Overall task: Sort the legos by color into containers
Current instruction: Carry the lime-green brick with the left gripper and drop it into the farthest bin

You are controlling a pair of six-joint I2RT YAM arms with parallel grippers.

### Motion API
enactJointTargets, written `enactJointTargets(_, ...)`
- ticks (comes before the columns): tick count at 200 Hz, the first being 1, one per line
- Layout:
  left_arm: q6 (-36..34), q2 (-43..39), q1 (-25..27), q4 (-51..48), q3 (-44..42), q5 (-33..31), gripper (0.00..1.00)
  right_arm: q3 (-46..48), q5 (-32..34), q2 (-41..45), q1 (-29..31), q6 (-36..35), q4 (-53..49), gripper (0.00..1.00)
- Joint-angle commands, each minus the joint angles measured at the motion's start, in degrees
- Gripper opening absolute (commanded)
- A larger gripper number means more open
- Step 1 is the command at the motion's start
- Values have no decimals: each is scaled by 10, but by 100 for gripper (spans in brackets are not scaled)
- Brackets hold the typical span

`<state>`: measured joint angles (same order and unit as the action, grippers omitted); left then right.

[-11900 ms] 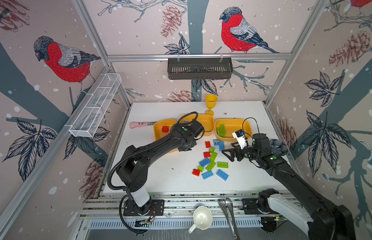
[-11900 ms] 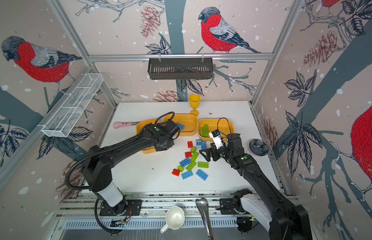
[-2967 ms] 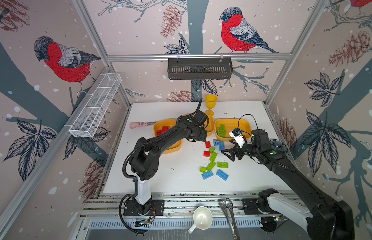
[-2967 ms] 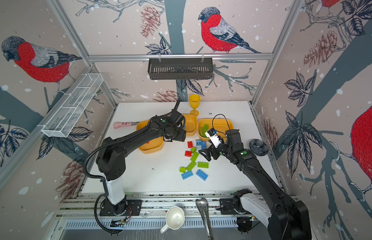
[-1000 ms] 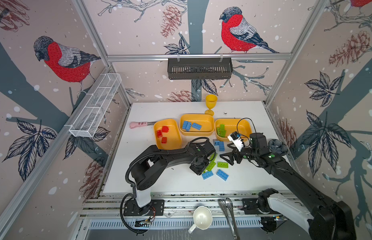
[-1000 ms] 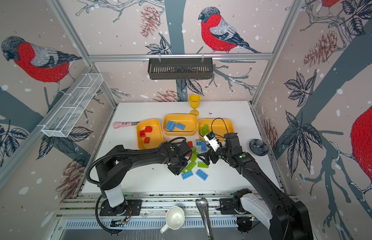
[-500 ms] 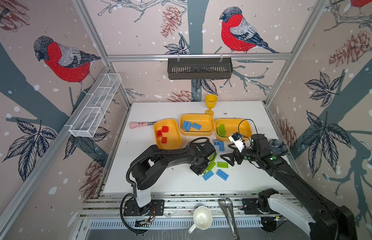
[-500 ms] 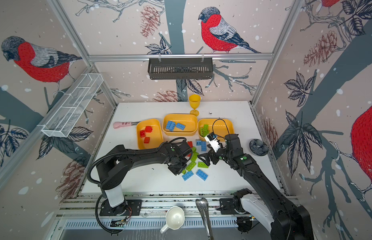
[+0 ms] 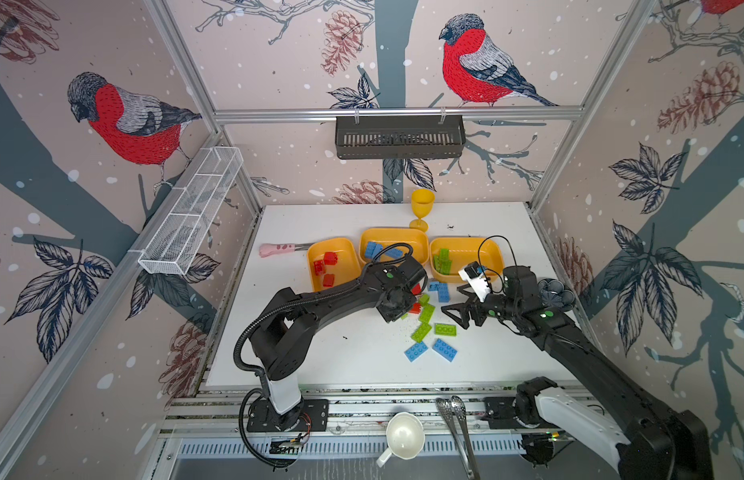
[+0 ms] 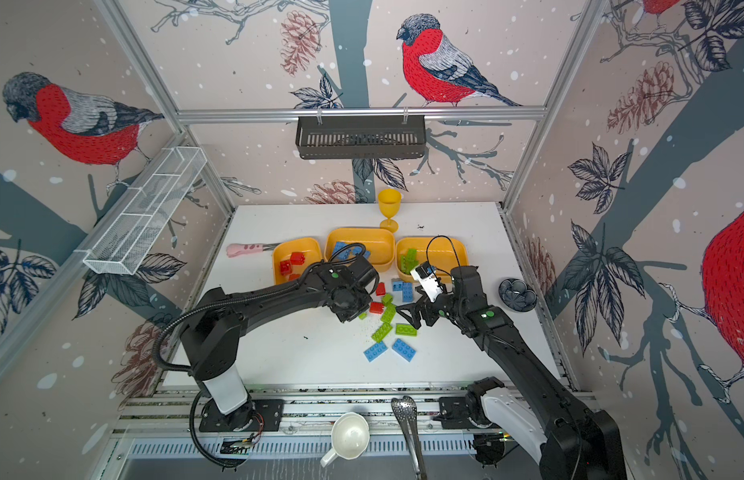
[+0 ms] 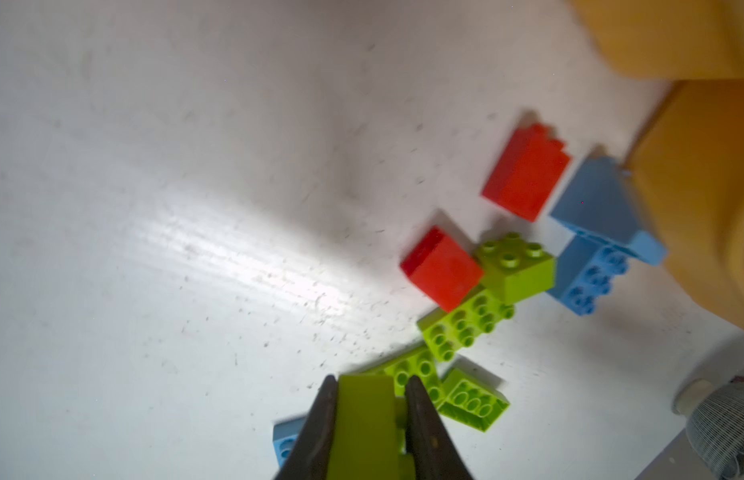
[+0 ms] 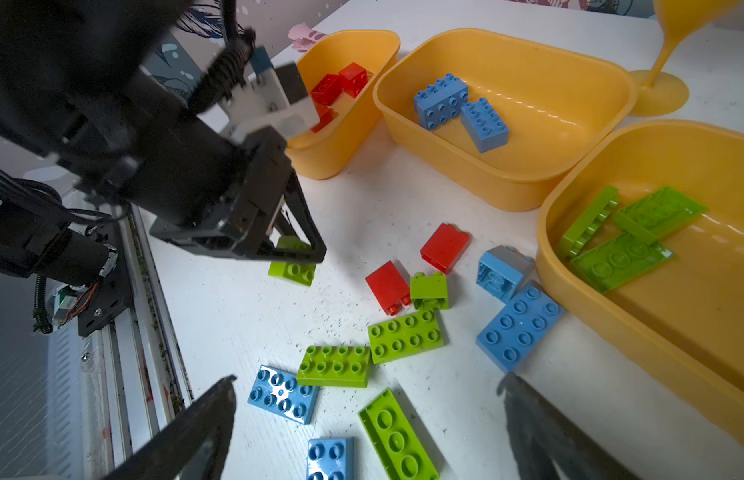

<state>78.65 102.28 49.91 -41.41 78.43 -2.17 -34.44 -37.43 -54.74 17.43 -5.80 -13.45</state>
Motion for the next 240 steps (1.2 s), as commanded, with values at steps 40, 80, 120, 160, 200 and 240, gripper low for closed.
enactJointTargets(40,-375,72,-43,68,171,47,19,-50,71,-30,-42,24,-5,99)
enactJointTargets(80,-463,178,-49,82,306,128,19,-76,110,-45,-79,46,-15,99)
enactJointTargets(120,-493,275,-49,132,403,184,20,-83,135,-47,-98,57,-13,99)
enactJointTargets(160,-488,357,-48,150,479,226,20,-90,149,-46,-106,57,-20,99)
enactJointTargets(200,-508,382,-48,123,519,243,48,-82,149,-41,-108,57,-17,99)
enactJointTargets(240,-554,322,-48,54,494,182,73,-78,128,-39,-109,58,-9,99)
